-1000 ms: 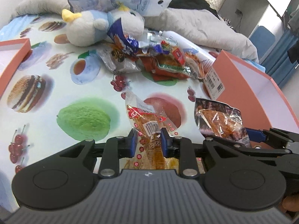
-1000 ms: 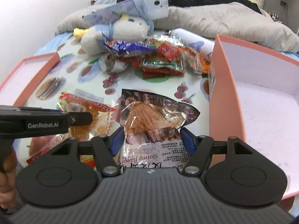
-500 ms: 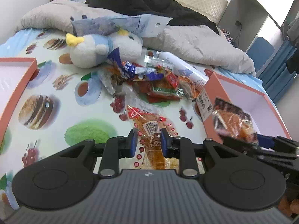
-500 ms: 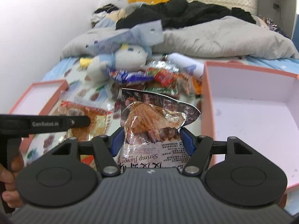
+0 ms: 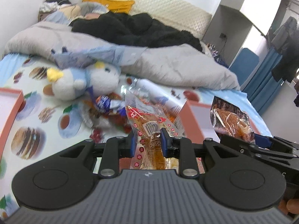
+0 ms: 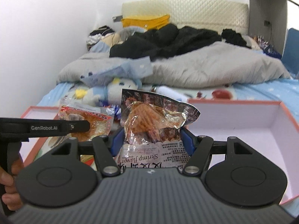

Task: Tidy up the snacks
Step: 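Carry both packets into the large pink box and open both tools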

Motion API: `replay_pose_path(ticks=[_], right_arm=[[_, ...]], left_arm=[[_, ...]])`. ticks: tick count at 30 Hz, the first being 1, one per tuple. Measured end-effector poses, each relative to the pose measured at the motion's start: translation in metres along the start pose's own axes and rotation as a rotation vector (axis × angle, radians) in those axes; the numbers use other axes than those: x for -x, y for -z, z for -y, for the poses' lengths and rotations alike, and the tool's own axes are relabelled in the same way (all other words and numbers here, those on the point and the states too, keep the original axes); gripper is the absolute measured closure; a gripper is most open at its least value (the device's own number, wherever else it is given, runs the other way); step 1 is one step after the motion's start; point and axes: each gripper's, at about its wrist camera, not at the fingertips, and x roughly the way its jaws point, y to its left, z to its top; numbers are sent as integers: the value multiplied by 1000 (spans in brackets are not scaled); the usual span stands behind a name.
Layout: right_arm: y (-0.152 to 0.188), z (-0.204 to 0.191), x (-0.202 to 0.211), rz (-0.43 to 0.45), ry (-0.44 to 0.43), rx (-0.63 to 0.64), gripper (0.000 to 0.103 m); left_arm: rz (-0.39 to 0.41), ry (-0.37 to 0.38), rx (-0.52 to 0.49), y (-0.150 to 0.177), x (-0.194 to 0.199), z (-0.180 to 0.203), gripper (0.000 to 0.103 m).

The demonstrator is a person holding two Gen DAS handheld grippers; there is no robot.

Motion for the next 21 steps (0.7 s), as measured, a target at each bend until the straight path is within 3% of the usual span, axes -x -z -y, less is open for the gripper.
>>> replay_pose_path(ticks=[12, 21], right_arm=[[-12, 49, 21, 72, 70, -27, 36], [5, 98, 23, 55, 136, -83, 36]], left_arm=[[16, 74, -58, -24, -10, 62, 73], [-58, 129, -128, -18, -53, 120, 73]])
